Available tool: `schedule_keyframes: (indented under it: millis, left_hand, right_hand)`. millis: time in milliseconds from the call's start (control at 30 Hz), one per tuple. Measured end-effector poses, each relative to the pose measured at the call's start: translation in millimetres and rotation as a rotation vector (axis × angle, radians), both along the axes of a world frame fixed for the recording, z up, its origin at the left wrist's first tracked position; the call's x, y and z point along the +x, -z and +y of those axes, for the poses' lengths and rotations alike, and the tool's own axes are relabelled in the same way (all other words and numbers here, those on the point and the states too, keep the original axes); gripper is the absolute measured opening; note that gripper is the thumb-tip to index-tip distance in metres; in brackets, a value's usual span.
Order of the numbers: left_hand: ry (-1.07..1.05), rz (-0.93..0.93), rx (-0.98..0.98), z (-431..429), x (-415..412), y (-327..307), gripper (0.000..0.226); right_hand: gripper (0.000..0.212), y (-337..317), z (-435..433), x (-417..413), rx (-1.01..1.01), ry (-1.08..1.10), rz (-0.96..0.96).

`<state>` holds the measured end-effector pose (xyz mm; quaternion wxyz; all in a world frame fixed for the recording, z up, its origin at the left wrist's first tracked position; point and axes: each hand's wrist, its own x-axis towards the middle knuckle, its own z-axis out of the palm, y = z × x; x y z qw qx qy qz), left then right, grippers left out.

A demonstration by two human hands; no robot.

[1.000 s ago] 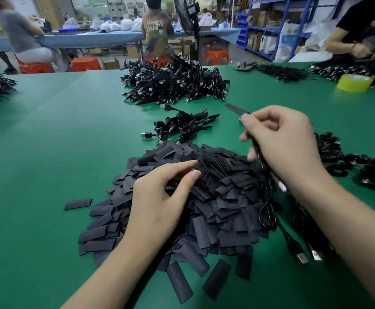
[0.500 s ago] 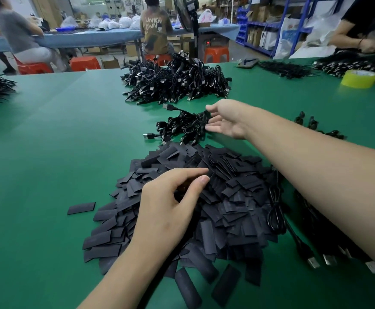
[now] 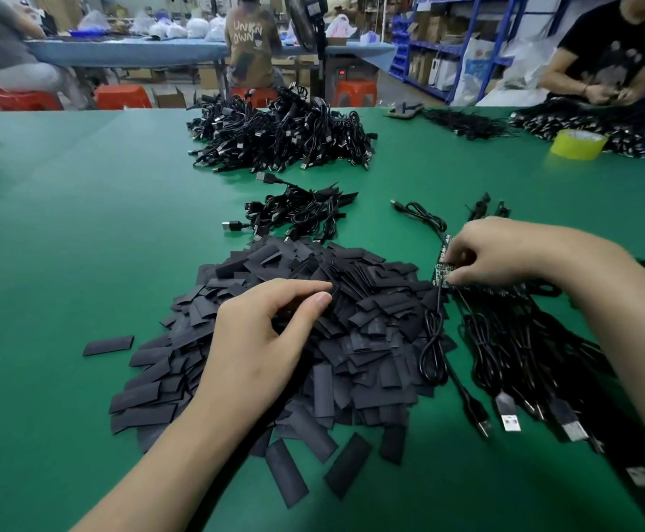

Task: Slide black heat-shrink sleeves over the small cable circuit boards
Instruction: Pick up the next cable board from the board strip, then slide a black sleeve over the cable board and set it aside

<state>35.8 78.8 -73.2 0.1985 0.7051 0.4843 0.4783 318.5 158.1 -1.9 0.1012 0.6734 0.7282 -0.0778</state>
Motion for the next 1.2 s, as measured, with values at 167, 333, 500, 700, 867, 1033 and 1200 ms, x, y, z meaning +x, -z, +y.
schedule_keyframes:
  millis: [167,333,500,700,867,1033,1200]
  left_hand:
    - [0.010,0.001,-0.005,-1.1,1.0,-0.4,0.014]
    - [0.050,0.007,0.001,-1.8,0.8,-1.7,0.014]
    - [0.101,0.016,0.035,-2.8,1.2,-3.2,0.013]
    - [0.175,0.039,0.008,1.8,-1.4,-4.0,0.018]
    - [0.187,-0.068,-0.159,7.3,-5.3,1.5,0.018]
    - [0.197,-0.063,-0.231,8.2,-5.3,3.0,0.006]
    - [0.253,-0.152,-0.281,8.5,-6.4,-1.0,0.004]
  right_hand:
    - [0.010,-0.1,-8.6,3.7,0.131,-0.054,0.209]
    - [0.012,-43.8,-36.3,10.1,-0.051,-0.170,0.835]
    - [0.018,-44.0,-42.3,-13.4,-0.164,-0.251,0.915]
    - [0.010,-0.4,-39.5,-64.9,-0.007,-0.289,0.687]
    - [0.011,12.8,-44.0,-76.4,0.090,-0.295,0.722]
    - [0.010,25.2,-52.4,-75.8,0.187,-0.316,0.734]
    - [0.005,33.4,-56.5,-75.9,0.229,-0.353,0.842]
